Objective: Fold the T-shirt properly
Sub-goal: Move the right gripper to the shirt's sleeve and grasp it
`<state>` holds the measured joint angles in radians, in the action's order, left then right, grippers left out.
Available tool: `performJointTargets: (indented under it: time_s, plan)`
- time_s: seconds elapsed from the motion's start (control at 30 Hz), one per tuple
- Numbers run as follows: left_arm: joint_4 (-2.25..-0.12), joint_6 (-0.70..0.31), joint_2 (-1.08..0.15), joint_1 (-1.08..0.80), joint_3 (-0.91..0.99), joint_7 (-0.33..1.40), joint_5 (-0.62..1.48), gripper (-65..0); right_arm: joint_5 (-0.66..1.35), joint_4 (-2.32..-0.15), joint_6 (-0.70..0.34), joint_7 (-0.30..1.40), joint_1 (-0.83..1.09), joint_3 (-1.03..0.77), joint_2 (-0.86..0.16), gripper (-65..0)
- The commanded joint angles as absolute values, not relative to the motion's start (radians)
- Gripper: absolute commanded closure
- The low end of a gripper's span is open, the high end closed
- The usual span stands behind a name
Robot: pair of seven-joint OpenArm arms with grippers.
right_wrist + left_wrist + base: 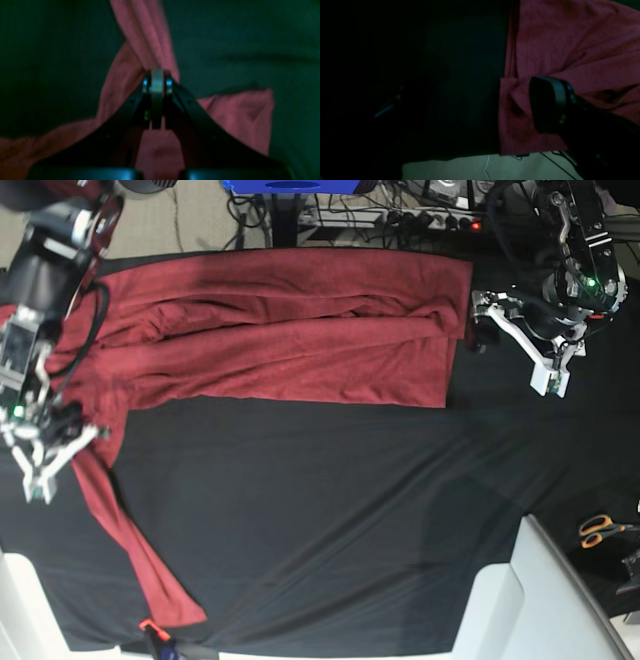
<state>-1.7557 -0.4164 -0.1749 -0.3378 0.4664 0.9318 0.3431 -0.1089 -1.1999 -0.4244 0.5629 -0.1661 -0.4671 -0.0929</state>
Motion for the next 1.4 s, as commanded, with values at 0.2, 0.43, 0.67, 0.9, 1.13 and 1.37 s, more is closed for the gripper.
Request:
performJointTargets:
  time_s: [0.2,0.43,0.67,0.9,1.13,1.37]
  plan:
    - [-1.77,-0.414,-0.188,-0.314,0.479,0.917,0.349,-59.9,-0.097,-1.448,-0.424,0.662,-0.081,-0.469,-0.027,0.0]
    - [-1.768,-0.414,-0.188,-0.302,0.479,0.917,0.348,-59.9,-0.096,-1.635,-0.426,0.753,0.018,-0.467,0.053,0.0]
    - [-1.768,-0.414,-0.188,-0.3,0.476,0.917,0.348,-59.9,-0.094,-1.733,-0.421,0.769,0.131,-0.36,0.087,0.0]
    - [-1.768,-0.414,-0.191,-0.3,0.481,0.917,0.348,-59.9,-0.093,-1.75,-0.418,0.769,0.206,-0.263,0.107,0.0]
    - [-1.755,-0.414,-0.193,-0.298,0.481,0.917,0.341,-59.9,-0.093,-1.753,-0.418,0.768,0.255,-0.246,0.107,0.0]
    - [-1.679,-0.414,-0.193,-0.272,0.481,0.917,0.346,-59.9,-0.093,-1.77,-0.418,0.766,0.312,-0.197,0.107,0.0]
